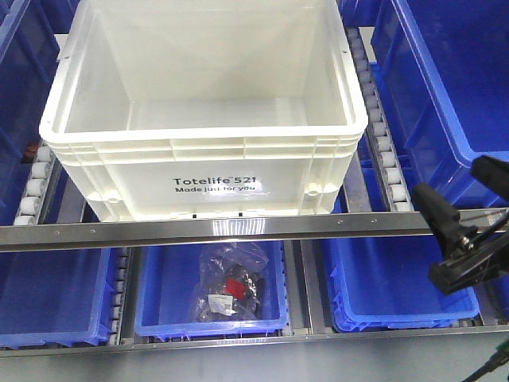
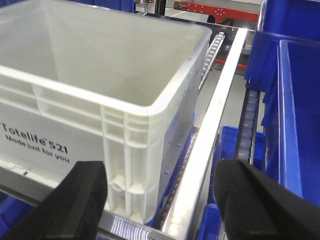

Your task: Place moving items into box and shelve

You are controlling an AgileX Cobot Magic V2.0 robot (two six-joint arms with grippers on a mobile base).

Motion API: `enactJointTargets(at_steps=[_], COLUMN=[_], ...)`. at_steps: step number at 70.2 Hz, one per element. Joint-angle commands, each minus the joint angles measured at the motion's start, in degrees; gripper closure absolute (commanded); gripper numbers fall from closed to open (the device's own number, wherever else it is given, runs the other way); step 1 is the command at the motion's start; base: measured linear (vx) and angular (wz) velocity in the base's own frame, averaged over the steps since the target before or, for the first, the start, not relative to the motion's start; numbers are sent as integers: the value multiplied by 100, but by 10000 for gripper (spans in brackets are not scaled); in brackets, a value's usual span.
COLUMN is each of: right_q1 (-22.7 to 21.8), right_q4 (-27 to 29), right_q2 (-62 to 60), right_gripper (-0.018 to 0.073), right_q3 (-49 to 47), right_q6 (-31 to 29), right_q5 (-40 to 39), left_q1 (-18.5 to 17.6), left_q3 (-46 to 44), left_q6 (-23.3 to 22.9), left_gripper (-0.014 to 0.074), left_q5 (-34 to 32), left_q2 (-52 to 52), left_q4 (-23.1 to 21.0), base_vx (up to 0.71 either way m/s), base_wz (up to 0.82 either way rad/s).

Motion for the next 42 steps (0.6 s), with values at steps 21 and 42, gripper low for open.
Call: enactJointTargets(at_steps=[21, 42], right_q1=[-12, -12], right_q4=[19, 42], right_q2=[477, 477], right_gripper=[58, 585], right_q3=[199, 199], right_q6=[-71, -45], right_q5=[-2057, -2253], left_q1=[-36, -36], left_q3=[432, 432], left_q6=[-73, -73], left_gripper=[113, 615], left_q5=[-2030, -1993], left_q2=[138, 138], left_q4=[-216, -253], base_vx=[0, 0], base_wz=[0, 0])
